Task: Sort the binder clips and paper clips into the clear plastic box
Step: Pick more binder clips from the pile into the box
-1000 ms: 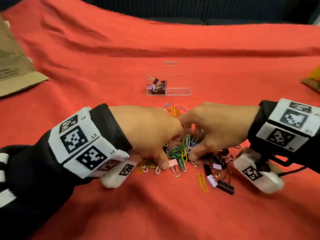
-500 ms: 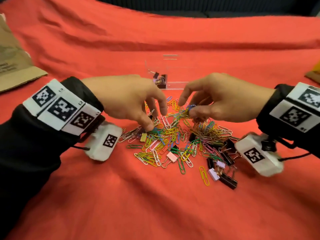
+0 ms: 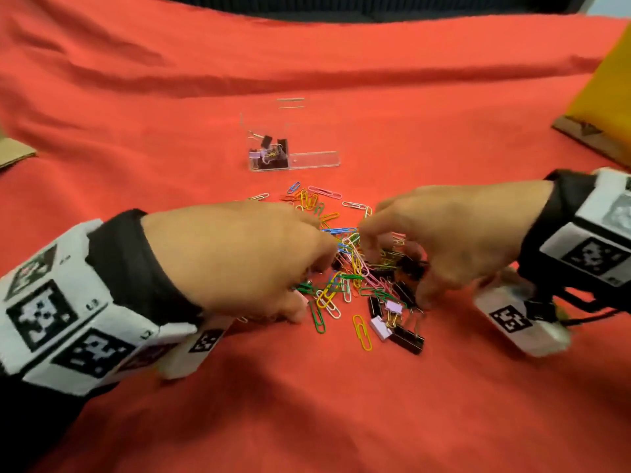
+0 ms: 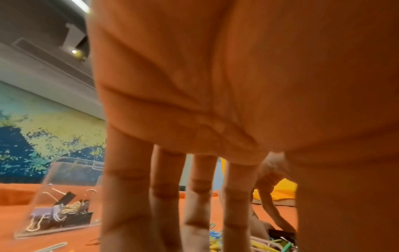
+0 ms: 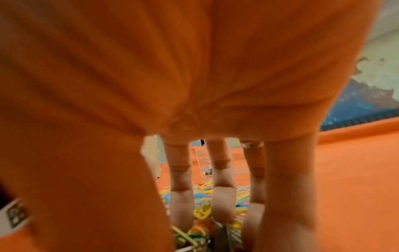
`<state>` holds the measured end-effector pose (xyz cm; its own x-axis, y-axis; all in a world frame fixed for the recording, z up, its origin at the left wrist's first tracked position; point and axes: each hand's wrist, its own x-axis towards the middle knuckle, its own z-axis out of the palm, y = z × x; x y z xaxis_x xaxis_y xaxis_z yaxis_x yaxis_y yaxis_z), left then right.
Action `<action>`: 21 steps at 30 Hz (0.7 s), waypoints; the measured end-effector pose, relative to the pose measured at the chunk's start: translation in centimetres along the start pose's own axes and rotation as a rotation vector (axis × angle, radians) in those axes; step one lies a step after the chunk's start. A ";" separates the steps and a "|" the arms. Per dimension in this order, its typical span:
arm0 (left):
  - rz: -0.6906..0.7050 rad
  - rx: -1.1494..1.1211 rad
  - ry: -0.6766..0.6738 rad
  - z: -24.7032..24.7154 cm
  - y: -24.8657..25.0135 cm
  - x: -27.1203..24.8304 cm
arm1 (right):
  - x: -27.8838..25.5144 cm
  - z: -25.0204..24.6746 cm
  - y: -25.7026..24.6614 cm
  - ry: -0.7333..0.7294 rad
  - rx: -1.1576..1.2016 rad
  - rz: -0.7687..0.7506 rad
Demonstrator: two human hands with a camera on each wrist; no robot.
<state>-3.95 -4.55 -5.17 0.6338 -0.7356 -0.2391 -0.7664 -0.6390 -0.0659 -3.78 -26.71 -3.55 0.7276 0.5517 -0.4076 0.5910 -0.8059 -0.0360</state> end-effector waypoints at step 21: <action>-0.051 -0.108 0.048 -2.3 -1.8 -1.3 | 0.2 -0.9 2.0 0.306 0.545 -0.034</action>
<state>-3.18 -2.93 -2.48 0.6777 -0.7100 -0.1913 -0.7193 -0.6941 0.0285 -2.13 -28.00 -2.89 0.8260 0.5505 -0.1207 0.4120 -0.7360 -0.5372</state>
